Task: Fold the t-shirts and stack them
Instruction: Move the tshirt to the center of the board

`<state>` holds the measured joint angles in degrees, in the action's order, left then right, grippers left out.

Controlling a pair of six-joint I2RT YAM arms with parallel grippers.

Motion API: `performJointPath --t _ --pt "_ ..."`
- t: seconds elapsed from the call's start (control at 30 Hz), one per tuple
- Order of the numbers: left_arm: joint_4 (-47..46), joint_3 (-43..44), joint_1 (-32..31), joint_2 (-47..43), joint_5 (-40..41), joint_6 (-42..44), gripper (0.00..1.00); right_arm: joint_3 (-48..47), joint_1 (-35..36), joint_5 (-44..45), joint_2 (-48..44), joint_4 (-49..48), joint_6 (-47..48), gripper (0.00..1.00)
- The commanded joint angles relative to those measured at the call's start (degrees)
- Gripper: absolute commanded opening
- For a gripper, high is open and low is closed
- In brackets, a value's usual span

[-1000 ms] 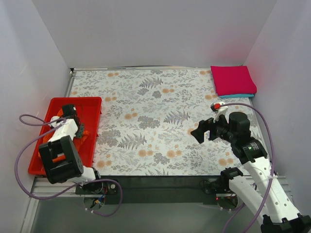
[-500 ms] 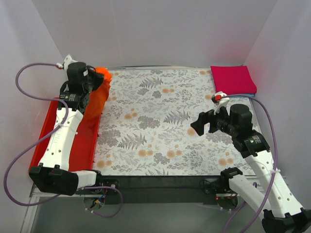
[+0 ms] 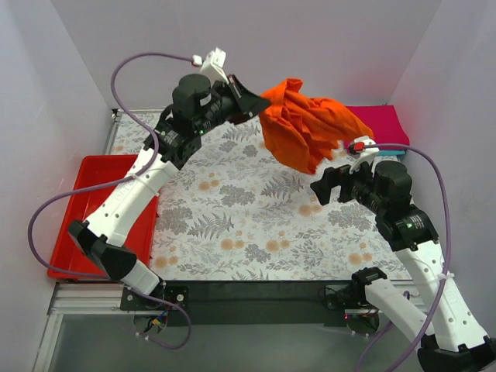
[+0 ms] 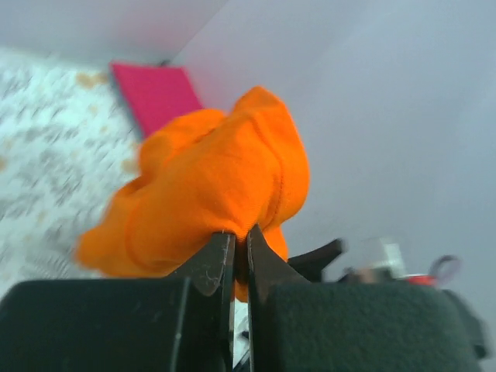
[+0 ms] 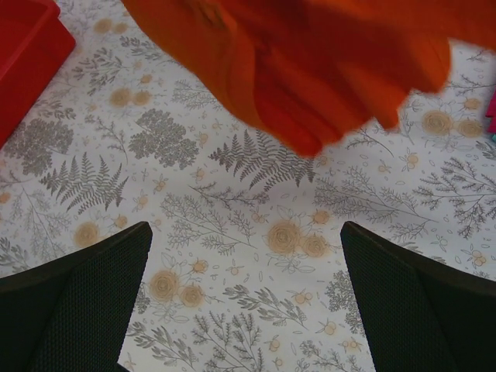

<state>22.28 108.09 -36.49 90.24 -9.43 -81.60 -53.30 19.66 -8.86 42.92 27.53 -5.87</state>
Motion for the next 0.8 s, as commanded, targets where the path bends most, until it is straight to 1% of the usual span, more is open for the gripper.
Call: performJointPath --t 0.0,0.03,0.07,0.13,0.17,0.23,0.27,0.33,0.4,0.43,0.53,0.63,0.67,0.77 --pt "-2.6 -15.1 0.5 -6.9 3.4 -0.1 0.0 -0.8 0.3 1.2 -2.8 -0.5 0.1 0.98" --pt "-4.8 -24.1 0.5 -8.7 5.1 -0.5 0.0 -0.4 0.3 1.0 -3.3 -0.3 0.0 0.98" --pt "-5.4 -29.0 0.5 -10.2 6.5 -1.0 0.03 0.6 0.3 0.9 -4.1 0.1 -0.4 0.98" --pt "-5.5 -36.5 0.5 -14.0 11.9 -1.7 0.13 1.3 0.3 0.3 -4.3 0.9 -1.5 0.98" --pt "-5.1 -44.3 0.7 -15.1 13.4 -2.6 0.2 1.5 0.3 0.2 -4.1 1.6 -1.9 0.98" --pt "-3.7 -50.5 1.3 -18.6 16.2 -3.5 0.27 2.6 0.3 -0.5 -3.4 3.6 -3.7 0.98" --pt "-3.0 -54.6 1.3 -19.8 16.9 -3.6 0.42 2.8 0.3 -1.2 -1.9 4.4 -4.4 0.98" --pt "-0.3 -57.7 1.4 -23.5 17.3 -3.8 0.6 3.6 0.3 -2.0 0.0 6.4 -5.3 0.98" --pt "1.4 -60.8 1.3 -25.7 17.0 -3.8 0.73 4.9 0.3 -0.7 3.0 7.6 -6.7 0.98" --pt "2.8 -61.7 1.3 -27.9 16.2 -3.9 0.74 5.5 0.3 -0.3 3.7 7.6 -7.9 0.98" --pt "5.0 -64.4 1.2 -30.4 14.9 -4.2 0.76 8.2 0.3 1.6 7.1 7.5 -10.5 0.9" --pt "5.6 -66.3 1.2 -32.0 13.7 -4.1 0.76 12.0 0.2 3.7 10.8 7.5 -12.8 0.79" --pt "5.5 -66.6 1.2 -32.2 13.0 -4.1 0.76 12.9 -0.1 4.3 12.2 7.5 -14.6 0.73" --pt "5.4 -67.6 1.2 -32.1 11.6 -4.2 0.76 15.8 -1.4 6.0 14.9 7.1 -16.5 0.65"
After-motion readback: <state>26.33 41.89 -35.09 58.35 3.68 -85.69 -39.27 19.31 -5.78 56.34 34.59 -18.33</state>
